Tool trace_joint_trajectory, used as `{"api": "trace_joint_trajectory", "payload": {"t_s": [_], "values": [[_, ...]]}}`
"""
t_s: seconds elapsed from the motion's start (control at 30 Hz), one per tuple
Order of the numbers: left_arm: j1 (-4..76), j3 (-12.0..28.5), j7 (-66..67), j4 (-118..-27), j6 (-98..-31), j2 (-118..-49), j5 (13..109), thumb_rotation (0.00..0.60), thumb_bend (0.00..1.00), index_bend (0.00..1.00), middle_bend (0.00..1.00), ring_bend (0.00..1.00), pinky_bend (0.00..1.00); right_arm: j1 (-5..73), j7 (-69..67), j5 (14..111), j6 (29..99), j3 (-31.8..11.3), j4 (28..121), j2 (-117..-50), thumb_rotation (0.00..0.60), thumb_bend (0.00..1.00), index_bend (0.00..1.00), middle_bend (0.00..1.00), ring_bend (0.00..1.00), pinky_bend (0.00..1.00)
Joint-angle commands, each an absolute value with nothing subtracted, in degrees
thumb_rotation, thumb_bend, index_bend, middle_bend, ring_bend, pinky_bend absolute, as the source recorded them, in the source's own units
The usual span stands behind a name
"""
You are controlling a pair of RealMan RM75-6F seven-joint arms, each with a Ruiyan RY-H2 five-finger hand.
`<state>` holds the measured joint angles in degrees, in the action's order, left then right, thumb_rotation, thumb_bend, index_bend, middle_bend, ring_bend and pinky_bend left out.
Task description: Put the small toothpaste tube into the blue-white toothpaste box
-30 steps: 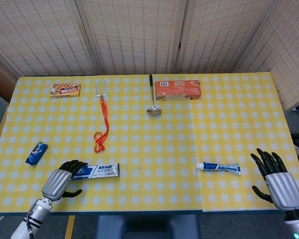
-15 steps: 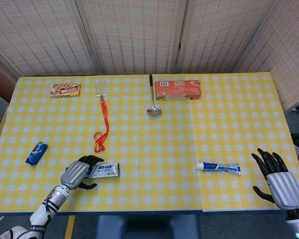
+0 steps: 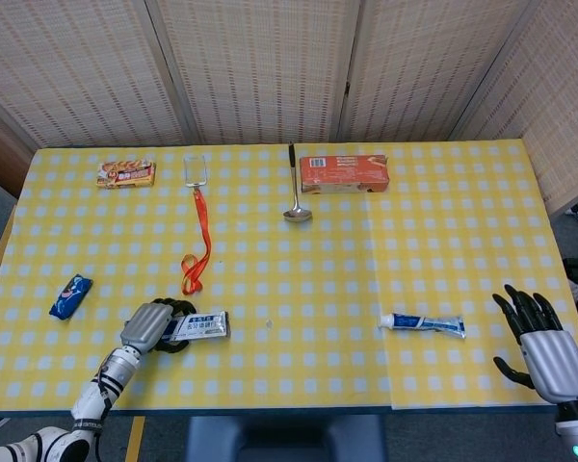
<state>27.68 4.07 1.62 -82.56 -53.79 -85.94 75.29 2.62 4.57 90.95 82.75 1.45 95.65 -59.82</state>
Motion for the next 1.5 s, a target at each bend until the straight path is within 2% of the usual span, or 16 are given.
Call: {"api": "trace_joint_trajectory", "payload": {"t_s": [0.03, 0.27, 0.6, 0.9, 1.03, 1.23, 1.3, 1.4, 1.5], "values": [[28.32, 4.61, 1.64, -81.84, -52.44, -86.22, 73.68, 0.6, 0.28, 0.39, 0.44, 0.34, 0.34, 2.82, 5.07, 90.61, 82.39, 1.29, 95.64, -60.09, 0.6, 0.26, 0.0, 0.0, 0.0, 0.0], [28.85, 5.13, 1.46, -81.02, -51.57, -86.41, 71.36, 0.6, 0.27, 0.4, 0.46, 0.36, 0.35, 3.04, 6.09, 89.82, 81.84, 1.04, 95.69, -60.62, 0.6, 0.26, 0.0, 0.0, 0.0, 0.0], [26.7, 5.12, 1.26, -83.62, -58.21, -86.23, 73.33, 0.6, 0.28, 0.5, 0.57, 0.46, 0.44, 3.05, 6.11, 90.51, 81.97, 1.39, 95.65, -60.61, 0.6, 0.26, 0.0, 0.0, 0.0, 0.0], [24.69, 3.27, -0.23, -87.7, -62.01, -83.51, 76.9, 0.6, 0.28, 0.48, 0.57, 0.43, 0.4, 3.82, 7.01, 90.32, 80.38, 1.53, 95.77, -60.97, 0.6, 0.26, 0.0, 0.0, 0.0, 0.0], [24.17, 3.0, 0.13, -88.96, -63.34, -82.87, 77.7, 0.6, 0.28, 0.48, 0.57, 0.43, 0.4, 6.18, 7.53, 90.91, 77.49, 1.0, 94.62, -62.24, 0.6, 0.26, 0.0, 0.0, 0.0, 0.0], [23.12, 1.57, 0.62, -91.83, -65.77, -81.8, 80.66, 0.6, 0.28, 0.48, 0.57, 0.43, 0.4, 13.15, 8.74, 90.75, 68.98, -1.21, 93.49, -64.77, 0.6, 0.26, 0.0, 0.0, 0.01, 0.0], [22.95, 1.24, 0.87, -92.52, -66.14, -81.55, 81.27, 0.6, 0.28, 0.48, 0.57, 0.43, 0.4, 15.42, 10.05, 89.92, 65.88, -1.91, 94.13, -65.64, 0.6, 0.26, 0.05, 0.04, 0.05, 0.01], [22.84, 1.0, 1.23, -93.37, -66.44, -81.24, 81.79, 0.6, 0.28, 0.48, 0.57, 0.43, 0.4, 17.97, 13.53, 87.29, 62.01, -2.98, 94.91, -67.54, 0.6, 0.26, 0.2, 0.16, 0.13, 0.05], [22.71, 0.82, 1.35, -94.09, -66.79, -80.97, 82.3, 0.6, 0.28, 0.48, 0.57, 0.42, 0.4, 20.09, 18.0, 82.86, 58.06, -3.83, 95.11, -69.94, 0.6, 0.26, 0.28, 0.21, 0.16, 0.08]]}}
